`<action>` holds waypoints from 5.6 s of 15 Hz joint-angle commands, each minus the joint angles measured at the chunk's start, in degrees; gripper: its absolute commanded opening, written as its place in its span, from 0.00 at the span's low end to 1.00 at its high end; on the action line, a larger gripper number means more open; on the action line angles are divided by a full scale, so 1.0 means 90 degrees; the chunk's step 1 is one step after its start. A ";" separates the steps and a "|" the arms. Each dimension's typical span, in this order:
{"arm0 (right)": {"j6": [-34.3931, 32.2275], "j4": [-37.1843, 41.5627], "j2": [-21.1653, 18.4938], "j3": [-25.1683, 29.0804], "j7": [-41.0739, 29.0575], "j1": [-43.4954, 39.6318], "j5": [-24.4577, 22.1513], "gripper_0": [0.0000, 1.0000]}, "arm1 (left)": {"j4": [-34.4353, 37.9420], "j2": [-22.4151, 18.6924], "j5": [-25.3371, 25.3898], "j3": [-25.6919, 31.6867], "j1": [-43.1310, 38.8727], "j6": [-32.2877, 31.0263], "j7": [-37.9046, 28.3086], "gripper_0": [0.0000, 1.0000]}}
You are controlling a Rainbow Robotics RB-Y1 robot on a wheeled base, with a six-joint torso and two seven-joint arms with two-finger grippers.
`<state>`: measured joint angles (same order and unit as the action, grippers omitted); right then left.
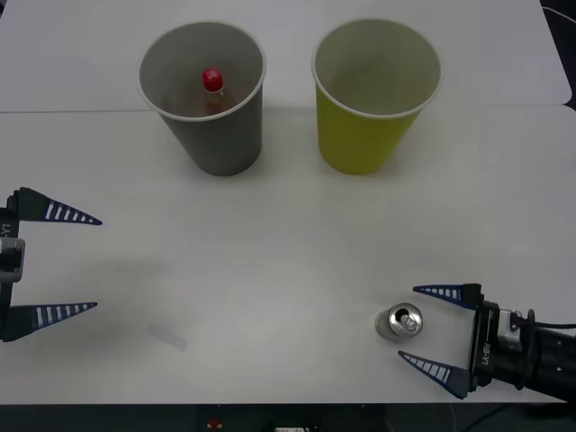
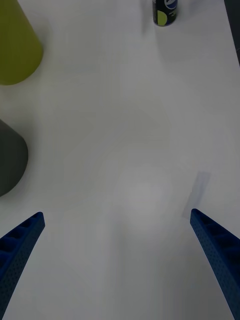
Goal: Put the can into the green bin and the plastic bottle into the gray bin
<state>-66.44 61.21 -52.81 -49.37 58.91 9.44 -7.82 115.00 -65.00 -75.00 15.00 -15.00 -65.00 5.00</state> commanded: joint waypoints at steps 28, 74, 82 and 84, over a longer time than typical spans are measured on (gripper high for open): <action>0.0029 0.0445 0.0253 0.1520 -0.1682 -0.0091 -0.1417 0.00 | 0.0000 0.0000 0.0000 0.0000 0.0000 0.0000 0.0000 1.00; -0.1534 0.2037 -0.0109 0.3258 -1.5149 0.6149 -1.0362 0.00 | 0.0000 0.0000 0.0000 0.0000 0.0000 0.0000 0.0000 1.00; -0.1231 0.0563 0.1092 0.2751 -1.5130 0.7096 -1.1260 0.00 | 0.0000 0.0000 0.0000 0.0000 0.0000 0.0000 0.0000 1.00; -0.1036 0.0543 0.1151 0.2624 -1.5120 0.7145 -1.1290 0.00 | 0.0000 0.0000 0.0000 0.0000 0.0000 0.0000 0.0000 1.00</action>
<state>-76.34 66.09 -42.62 -25.31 -77.19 73.59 -109.35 115.00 -65.00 -75.00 15.00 -15.00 -65.00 5.00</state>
